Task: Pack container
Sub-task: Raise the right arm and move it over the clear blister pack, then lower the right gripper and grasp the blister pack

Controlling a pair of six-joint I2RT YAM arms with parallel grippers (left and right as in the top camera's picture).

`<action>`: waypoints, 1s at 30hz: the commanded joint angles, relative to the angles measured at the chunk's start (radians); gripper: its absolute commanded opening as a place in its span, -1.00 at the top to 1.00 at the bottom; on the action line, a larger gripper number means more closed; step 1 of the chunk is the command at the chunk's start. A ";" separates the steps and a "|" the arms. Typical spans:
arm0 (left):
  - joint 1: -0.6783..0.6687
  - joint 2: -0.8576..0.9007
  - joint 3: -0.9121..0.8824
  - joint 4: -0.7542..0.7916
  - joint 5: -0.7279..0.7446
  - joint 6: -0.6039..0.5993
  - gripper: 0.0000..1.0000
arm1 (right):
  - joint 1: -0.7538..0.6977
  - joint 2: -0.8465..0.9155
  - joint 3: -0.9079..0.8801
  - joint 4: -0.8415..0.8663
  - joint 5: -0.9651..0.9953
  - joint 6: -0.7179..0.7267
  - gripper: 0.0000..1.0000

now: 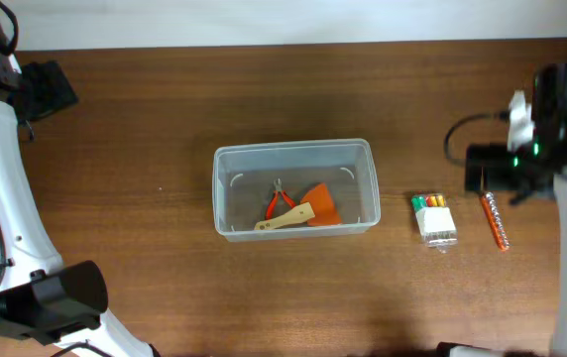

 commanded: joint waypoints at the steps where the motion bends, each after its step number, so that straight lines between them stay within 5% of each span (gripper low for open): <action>1: 0.002 -0.006 -0.003 0.000 0.000 -0.013 -0.99 | -0.001 -0.067 -0.212 0.034 -0.024 -0.003 -0.97; 9: 0.002 -0.006 -0.003 0.000 0.000 -0.013 -0.99 | -0.001 -0.072 -0.485 0.263 -0.020 -0.004 -0.97; 30: 0.002 -0.006 -0.003 0.000 0.000 -0.013 -0.98 | 0.031 0.214 -0.505 0.448 -0.032 -0.086 -0.97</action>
